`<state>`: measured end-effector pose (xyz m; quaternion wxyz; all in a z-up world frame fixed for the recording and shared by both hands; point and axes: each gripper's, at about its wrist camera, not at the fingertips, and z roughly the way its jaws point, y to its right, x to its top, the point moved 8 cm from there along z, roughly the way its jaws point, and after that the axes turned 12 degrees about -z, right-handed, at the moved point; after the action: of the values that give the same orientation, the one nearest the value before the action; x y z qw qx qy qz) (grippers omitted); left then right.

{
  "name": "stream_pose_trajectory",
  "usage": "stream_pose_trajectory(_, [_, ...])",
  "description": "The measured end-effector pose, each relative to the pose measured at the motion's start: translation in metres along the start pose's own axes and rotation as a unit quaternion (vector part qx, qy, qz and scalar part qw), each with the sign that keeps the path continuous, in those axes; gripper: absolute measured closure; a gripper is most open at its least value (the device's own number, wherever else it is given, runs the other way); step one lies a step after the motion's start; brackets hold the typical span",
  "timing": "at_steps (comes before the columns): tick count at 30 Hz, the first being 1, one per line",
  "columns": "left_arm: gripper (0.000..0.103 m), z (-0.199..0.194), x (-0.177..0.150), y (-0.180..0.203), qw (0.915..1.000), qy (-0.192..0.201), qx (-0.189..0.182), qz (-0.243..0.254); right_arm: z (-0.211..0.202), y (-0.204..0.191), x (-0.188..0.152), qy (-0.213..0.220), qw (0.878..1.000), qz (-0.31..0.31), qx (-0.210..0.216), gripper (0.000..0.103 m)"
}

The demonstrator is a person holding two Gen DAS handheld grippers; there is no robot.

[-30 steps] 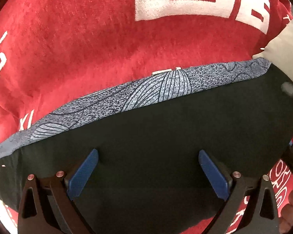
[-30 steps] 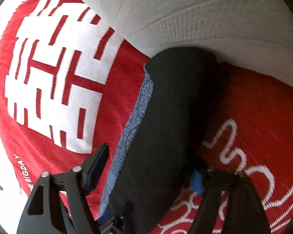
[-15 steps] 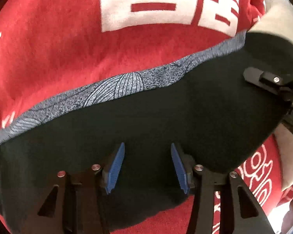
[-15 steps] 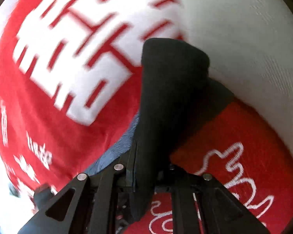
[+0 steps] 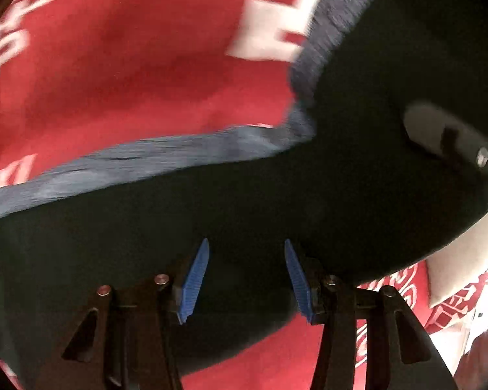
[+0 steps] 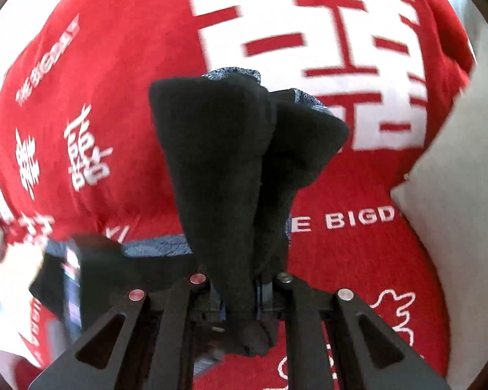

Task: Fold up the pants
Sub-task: 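Fold the held trouser end over onto the rest with the right gripper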

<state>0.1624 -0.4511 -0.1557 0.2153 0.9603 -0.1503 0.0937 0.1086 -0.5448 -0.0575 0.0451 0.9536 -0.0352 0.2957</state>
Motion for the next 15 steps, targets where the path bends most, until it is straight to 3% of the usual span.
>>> stream_pose_trajectory(5, [0.051, -0.040, 0.019, -0.096, 0.9974, 0.015, 0.063, -0.030, 0.013, -0.059, -0.003, -0.019, 0.997, -0.069, -0.025, 0.090])
stream_pose_trajectory(10, [0.051, -0.062, 0.028, -0.190, 0.9892, 0.032, 0.125, -0.070, 0.058, -0.132, -0.035, -0.072, 0.983, -0.155, -0.068, 0.089])
stream_pose_trajectory(11, [0.042, -0.064, 0.027, -0.200, 0.9875, 0.034, 0.133, -0.077, 0.066, -0.143, -0.047, -0.086, 0.979, -0.169, -0.075, 0.088])
stream_pose_trajectory(12, [0.026, -0.065, 0.027, -0.211, 0.9854, 0.037, 0.143, -0.084, 0.078, -0.155, -0.058, -0.100, 0.973, -0.188, -0.086, 0.087])
stream_pose_trajectory(15, [0.022, -0.063, 0.028, -0.231, 0.9818, 0.045, 0.156, -0.099, 0.101, -0.184, -0.086, -0.123, 0.944, -0.268, -0.148, 0.075])
